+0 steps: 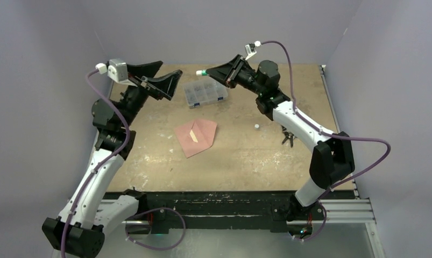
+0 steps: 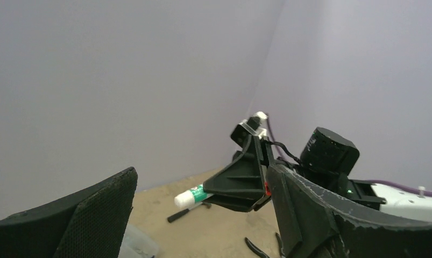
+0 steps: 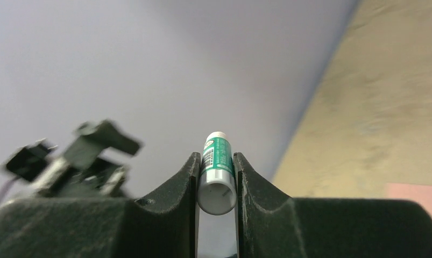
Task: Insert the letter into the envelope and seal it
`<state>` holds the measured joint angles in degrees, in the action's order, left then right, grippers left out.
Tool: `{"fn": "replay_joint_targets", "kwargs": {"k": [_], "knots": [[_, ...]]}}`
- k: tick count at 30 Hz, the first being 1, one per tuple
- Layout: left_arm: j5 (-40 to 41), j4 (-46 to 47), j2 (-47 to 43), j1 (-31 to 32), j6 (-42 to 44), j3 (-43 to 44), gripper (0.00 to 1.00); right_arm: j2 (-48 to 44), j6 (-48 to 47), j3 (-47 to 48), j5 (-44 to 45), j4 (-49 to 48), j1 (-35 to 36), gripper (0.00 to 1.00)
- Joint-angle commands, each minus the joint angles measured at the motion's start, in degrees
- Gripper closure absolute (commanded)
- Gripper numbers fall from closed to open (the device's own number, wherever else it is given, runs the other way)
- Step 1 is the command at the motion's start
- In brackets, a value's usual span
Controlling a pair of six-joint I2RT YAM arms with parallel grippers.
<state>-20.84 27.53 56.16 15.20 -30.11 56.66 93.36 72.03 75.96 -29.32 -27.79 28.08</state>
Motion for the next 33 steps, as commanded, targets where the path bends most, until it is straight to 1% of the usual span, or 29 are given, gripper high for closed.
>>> {"fn": "replay_joint_targets", "kwargs": {"k": [1, 5, 7, 8, 11, 13, 15, 16, 18, 19, 23, 28, 33], "knots": [[10.6, -12.9, -0.3, -0.6, 5.1, 1.9, 0.12, -1.6, -23.1, 3.8, 12.4, 17.1, 0.9, 1.00], [13.8, -24.7, 3.0, -0.6, 4.8, 4.0, 0.20, -0.5, -33.0, 4.1, 21.6, 21.9, 4.8, 1.00], [14.3, -32.0, 6.1, -0.6, 4.6, 5.3, 0.28, 1.0, -37.0, 4.8, 25.9, 24.0, 7.7, 1.00], [14.3, -35.6, 7.8, -0.6, 4.3, 5.9, 0.33, 1.6, -38.5, 5.0, 28.6, 24.8, 9.5, 1.00], [14.4, -44.9, 14.5, -0.9, 3.6, 7.2, 0.55, 2.7, -41.7, 3.9, 35.2, 26.4, 13.9, 1.00], [16.5, -50.0, 19.6, -1.6, 3.8, 8.0, 0.66, 3.2, -43.6, 1.8, 39.5, 25.8, 16.8, 1.00], [17.4, -52.4, 23.2, -3.4, 3.8, 7.7, 0.77, 4.0, -45.4, -1.0, 43.1, 23.9, 19.7, 1.00], [16.3, -52.6, 24.9, -4.7, 3.2, 7.3, 0.85, 4.5, -45.8, -2.2, 43.8, 23.2, 21.0, 1.00], [11.1, -52.1, 28.9, -6.7, 1.6, 6.4, 0.97, 5.5, -47.3, -3.5, 45.1, 22.3, 23.4, 1.00], [8.6, -50.9, 30.7, -6.8, 0.9, 5.8, 1.00, 6.0, -48.2, -3.8, 46.0, 21.8, 24.6, 1.00], [2.6, -45.2, 38.1, -6.8, -1.1, 4.4, 1.00, 8.8, -49.9, -2.2, 49.8, 24.1, 27.3, 1.00], [-1.8, -39.6, 43.8, -6.7, -3.4, 5.0, 1.00, 11.8, -51.7, -1.5, 50.6, 25.6, 29.5, 1.00], [-1.1, -37.8, 48.1, -6.6, -5.3, 5.5, 1.00, 16.3, -51.1, 2.3, 51.5, 27.7, 30.5, 1.00]]}}
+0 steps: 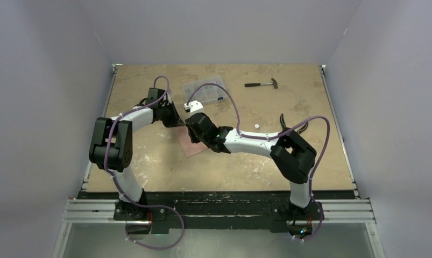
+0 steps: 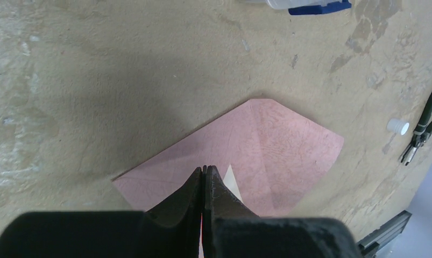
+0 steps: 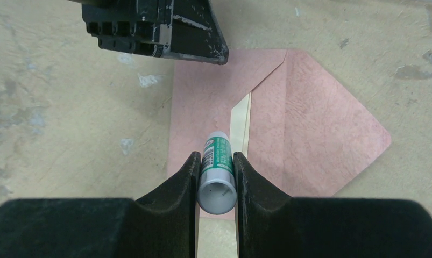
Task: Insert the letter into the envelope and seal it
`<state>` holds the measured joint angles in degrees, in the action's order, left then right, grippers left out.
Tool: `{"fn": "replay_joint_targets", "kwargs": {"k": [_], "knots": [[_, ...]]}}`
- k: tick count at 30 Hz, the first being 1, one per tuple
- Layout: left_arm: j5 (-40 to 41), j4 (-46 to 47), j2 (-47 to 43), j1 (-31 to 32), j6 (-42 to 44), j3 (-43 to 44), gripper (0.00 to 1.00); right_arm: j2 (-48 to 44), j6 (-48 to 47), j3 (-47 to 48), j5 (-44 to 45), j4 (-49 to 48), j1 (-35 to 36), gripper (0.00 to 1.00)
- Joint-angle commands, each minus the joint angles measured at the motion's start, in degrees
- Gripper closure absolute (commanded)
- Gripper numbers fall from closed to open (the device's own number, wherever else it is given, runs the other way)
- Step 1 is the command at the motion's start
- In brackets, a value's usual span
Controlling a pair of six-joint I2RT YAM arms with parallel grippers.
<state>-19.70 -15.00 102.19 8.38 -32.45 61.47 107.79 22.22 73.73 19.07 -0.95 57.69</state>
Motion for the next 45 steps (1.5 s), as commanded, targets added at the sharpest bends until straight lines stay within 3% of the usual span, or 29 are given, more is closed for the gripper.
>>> {"fn": "replay_joint_targets", "kwargs": {"k": [1, 6, 19, 29, 33, 38, 45], "knots": [[-1.8, 5.1, 2.8, 0.3, -3.9, 0.6, 1.00, 2.8, -1.4, 5.6, 3.3, 1.9, 1.1, 1.00], [3.2, 2.9, 4.6, 1.3, -5.1, 0.1, 1.00, 6.7, -1.3, 9.8, 5.6, 5.8, 2.1, 1.00], [9.0, -1.7, 8.1, 1.5, -5.9, -1.3, 1.00, 10.1, -0.1, 10.5, 5.3, 6.1, 2.2, 1.00], [9.6, -2.1, 9.2, 1.4, -4.9, -1.8, 1.00, 14.5, 0.5, 14.3, 5.6, 8.4, 2.1, 1.00], [8.3, -0.5, 9.2, 1.2, -5.4, -2.7, 1.00, 17.1, 2.2, 19.8, 8.2, 15.1, 1.6, 1.00], [7.9, -0.1, 9.7, 1.0, -6.2, -1.5, 1.00, 17.0, 2.7, 22.2, 5.4, 19.9, 1.2, 1.00], [7.9, 0.6, 10.8, 0.0, -7.5, -0.9, 1.00, 12.5, 0.8, 17.2, -2.2, 19.3, 1.3, 1.00]]}}
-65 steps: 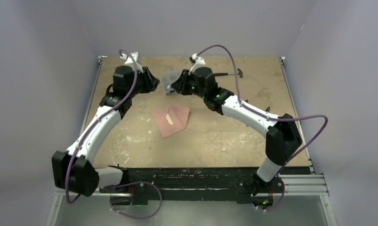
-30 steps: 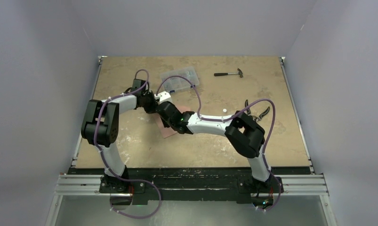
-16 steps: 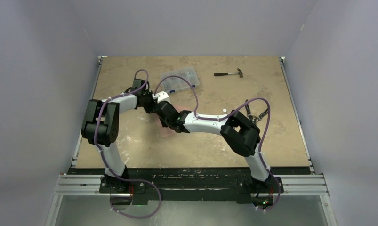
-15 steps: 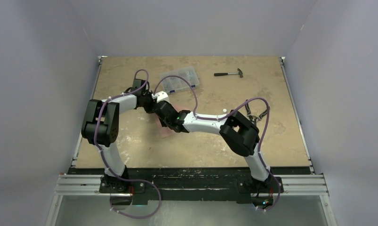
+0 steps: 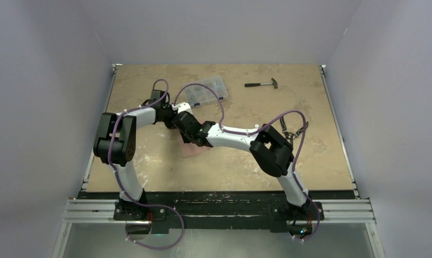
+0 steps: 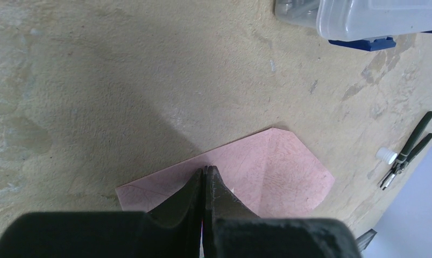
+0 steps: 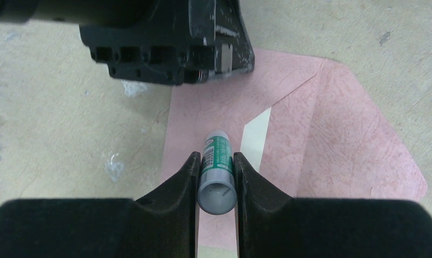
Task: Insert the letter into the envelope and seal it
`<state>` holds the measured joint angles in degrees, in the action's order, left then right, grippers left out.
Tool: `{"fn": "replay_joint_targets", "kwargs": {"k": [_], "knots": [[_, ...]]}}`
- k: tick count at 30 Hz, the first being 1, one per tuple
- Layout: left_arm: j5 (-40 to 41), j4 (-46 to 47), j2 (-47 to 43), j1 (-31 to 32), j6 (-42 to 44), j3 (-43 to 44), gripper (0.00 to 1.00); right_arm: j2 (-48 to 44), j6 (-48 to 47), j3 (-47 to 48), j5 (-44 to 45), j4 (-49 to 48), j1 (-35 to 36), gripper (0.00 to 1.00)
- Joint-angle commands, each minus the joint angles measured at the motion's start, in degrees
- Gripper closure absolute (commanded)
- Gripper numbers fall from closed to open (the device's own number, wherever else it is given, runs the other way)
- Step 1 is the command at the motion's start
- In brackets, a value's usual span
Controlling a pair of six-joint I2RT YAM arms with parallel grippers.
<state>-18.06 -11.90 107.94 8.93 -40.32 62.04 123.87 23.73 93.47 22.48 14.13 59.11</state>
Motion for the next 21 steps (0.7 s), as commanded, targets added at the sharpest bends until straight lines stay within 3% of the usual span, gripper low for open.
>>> {"fn": "replay_joint_targets", "kwargs": {"k": [1, 8, 17, 21], "knots": [[6.2, -2.4, 5.2, -0.6, 0.2, -1.5, 1.00, -3.6, -0.8, -2.7, -6.6, 5.0, -0.1, 1.00], [5.3, -1.5, 5.8, -0.8, -0.3, -2.3, 1.00, -4.4, -0.9, -2.7, -8.9, 6.8, -0.3, 1.00], [5.2, -1.5, 5.9, -1.0, 0.1, -3.2, 1.00, 1.7, 1.3, 3.4, -2.6, 9.4, -4.8, 1.00], [4.3, -1.1, 6.6, -1.1, -0.1, -3.0, 1.00, 2.3, -0.9, 4.6, -4.4, 7.6, -5.9, 1.00]]}}
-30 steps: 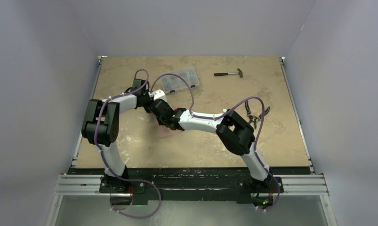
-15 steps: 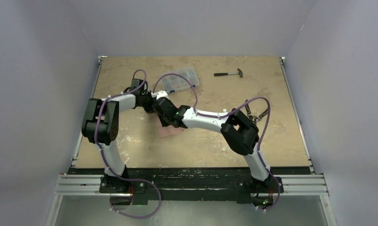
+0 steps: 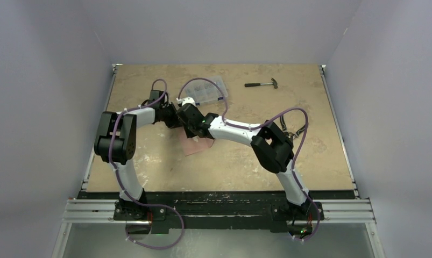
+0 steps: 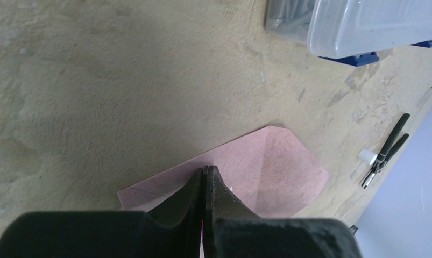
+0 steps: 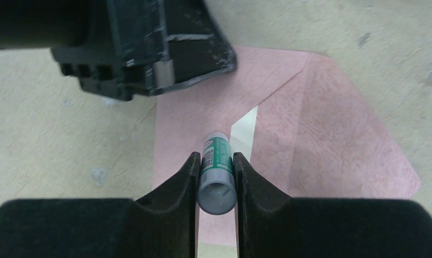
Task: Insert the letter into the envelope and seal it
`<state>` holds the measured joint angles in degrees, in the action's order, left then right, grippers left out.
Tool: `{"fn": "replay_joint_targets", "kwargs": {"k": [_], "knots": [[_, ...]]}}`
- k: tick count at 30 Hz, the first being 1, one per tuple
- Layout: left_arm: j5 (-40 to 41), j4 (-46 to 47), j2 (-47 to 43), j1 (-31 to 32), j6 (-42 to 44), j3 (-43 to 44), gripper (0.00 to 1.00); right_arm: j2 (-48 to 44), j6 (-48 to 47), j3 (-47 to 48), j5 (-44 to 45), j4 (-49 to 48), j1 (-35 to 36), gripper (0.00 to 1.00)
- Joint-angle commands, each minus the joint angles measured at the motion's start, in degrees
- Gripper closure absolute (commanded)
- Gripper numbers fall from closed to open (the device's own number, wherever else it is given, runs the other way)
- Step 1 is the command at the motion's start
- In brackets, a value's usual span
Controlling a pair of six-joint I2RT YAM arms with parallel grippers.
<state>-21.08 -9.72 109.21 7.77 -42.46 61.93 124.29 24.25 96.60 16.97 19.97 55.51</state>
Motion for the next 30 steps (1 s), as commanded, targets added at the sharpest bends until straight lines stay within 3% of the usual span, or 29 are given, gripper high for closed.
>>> {"fn": "replay_joint_targets", "kwargs": {"k": [1, 15, 30], "knots": [[7.0, -3.2, 5.5, 0.1, 2.1, -2.8, 1.00, 1.9, -1.9, 1.5, 0.1, 1.1, -2.3, 1.00], [6.0, -2.6, 7.1, 0.1, 1.1, -2.3, 1.00, 1.2, -7.2, 1.8, -1.5, -0.7, -1.3, 1.00], [6.8, -2.5, 7.3, 0.1, 0.5, -2.9, 1.00, 0.5, -4.5, 0.0, -7.5, 11.4, -0.2, 1.00]]}}
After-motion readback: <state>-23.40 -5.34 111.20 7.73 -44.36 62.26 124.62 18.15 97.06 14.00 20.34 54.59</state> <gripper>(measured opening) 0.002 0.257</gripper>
